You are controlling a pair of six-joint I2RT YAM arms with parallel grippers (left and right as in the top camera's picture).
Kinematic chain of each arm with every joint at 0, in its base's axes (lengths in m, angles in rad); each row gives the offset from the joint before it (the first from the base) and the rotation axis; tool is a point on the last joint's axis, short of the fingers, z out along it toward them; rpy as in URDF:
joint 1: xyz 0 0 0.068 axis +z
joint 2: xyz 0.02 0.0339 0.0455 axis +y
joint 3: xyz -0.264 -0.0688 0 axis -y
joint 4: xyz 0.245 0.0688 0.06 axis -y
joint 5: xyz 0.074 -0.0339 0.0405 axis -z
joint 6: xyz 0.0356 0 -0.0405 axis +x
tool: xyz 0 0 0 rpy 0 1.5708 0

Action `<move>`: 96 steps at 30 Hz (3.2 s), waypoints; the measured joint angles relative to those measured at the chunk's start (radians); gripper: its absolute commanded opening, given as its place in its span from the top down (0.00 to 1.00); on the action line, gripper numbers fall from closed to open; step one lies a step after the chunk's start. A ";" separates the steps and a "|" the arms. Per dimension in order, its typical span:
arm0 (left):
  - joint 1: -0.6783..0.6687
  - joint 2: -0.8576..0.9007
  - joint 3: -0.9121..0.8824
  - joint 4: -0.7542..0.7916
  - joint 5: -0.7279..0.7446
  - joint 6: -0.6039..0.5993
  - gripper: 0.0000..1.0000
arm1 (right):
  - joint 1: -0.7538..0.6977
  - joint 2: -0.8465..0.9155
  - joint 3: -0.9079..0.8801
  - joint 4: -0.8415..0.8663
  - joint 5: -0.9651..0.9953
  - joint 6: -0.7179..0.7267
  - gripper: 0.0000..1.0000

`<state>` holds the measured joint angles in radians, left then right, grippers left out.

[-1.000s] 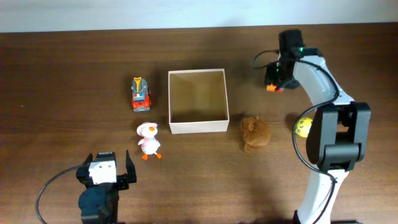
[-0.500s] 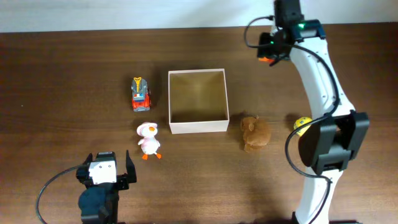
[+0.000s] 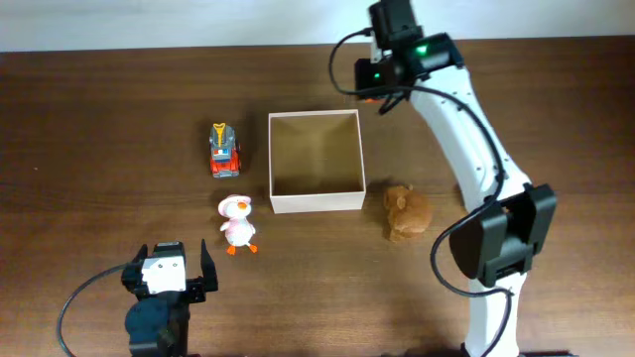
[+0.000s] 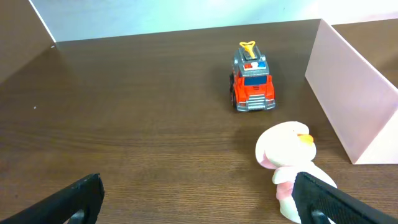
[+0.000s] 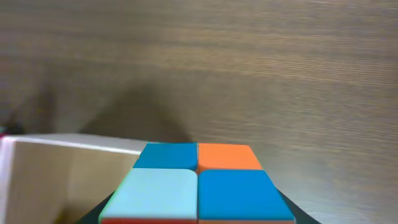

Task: Pack container
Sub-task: 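Carry the puzzle cube left over the white box, then lower the puzzle cube into the box's back right corner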

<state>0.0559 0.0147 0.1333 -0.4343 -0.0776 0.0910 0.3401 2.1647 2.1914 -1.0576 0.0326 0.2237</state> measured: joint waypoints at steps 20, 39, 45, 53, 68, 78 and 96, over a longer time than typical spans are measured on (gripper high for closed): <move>0.000 0.000 0.000 0.000 0.000 0.000 0.01 | 0.120 0.000 -0.058 -0.035 0.000 0.008 0.52; 0.000 0.000 0.000 0.000 0.000 0.000 0.01 | 0.120 0.000 -0.298 0.198 0.000 0.012 0.51; 0.000 0.000 0.000 0.000 0.000 0.000 0.01 | 0.120 0.000 -0.343 0.230 0.000 0.012 0.51; 0.000 0.000 0.000 0.000 0.000 0.000 0.01 | 0.120 0.000 -0.343 0.273 0.000 0.012 0.51; 0.000 0.000 0.000 0.000 0.000 0.000 0.01 | 0.120 0.000 -0.343 0.277 0.000 0.013 0.43; 0.000 0.000 0.000 0.000 0.000 0.000 0.01 | 0.120 0.000 -0.343 0.263 0.000 0.013 0.43; 0.000 0.000 0.000 0.000 0.000 0.000 0.01 | 0.120 0.000 -0.343 0.200 0.007 0.013 0.39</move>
<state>0.0559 0.0147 0.1333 -0.4339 -0.0776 0.0910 0.4599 2.1651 1.8481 -0.8581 0.0399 0.2363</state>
